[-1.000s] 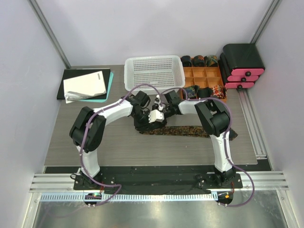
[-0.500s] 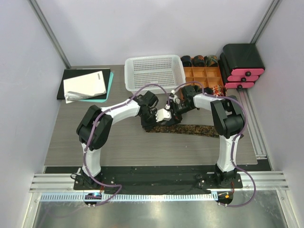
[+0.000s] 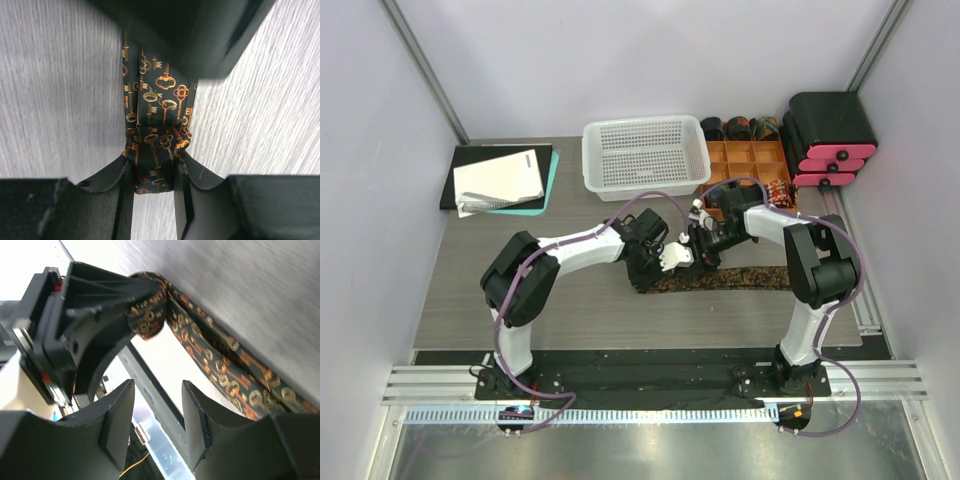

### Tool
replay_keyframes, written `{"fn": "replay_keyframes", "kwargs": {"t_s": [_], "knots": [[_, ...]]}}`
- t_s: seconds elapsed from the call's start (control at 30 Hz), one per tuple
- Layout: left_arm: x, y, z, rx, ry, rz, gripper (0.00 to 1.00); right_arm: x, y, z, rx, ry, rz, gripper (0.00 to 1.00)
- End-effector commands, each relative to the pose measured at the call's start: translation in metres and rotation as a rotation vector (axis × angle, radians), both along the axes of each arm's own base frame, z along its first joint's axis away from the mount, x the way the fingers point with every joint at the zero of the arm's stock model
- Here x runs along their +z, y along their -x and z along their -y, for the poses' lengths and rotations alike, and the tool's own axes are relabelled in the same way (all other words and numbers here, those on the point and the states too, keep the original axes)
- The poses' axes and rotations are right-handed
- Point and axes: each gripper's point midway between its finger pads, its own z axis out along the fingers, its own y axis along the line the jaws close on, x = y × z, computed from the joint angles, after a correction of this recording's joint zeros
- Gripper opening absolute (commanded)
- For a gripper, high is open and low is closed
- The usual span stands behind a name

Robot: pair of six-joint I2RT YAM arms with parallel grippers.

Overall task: Roll the ties
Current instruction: Roll the tie at the center of the board.

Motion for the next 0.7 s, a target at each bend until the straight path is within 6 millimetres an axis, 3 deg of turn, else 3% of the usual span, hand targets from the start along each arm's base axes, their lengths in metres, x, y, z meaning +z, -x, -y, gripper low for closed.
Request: {"fn": "replay_keyframes", "kwargs": {"t_s": [0.0,0.13,0.4,0.67], "knots": [[-0.021,0.028,-0.008,0.082,-0.070,-0.088,0.30,0.013,0.007,0.018,-0.014,-0.012,0.026,0.48],[-0.026,0.037,-0.003,0.092,-0.064,-0.070,0.31,0.015,0.015,0.022,-0.036,-0.035,0.012,0.47],[-0.029,0.043,0.012,0.076,0.001,-0.054,0.36,0.016,-0.002,-0.004,-0.229,-0.145,-0.005,0.45],[-0.030,0.050,0.019,0.044,0.023,-0.062,0.40,-0.001,-0.004,-0.033,-0.184,-0.139,0.059,0.50]]}}
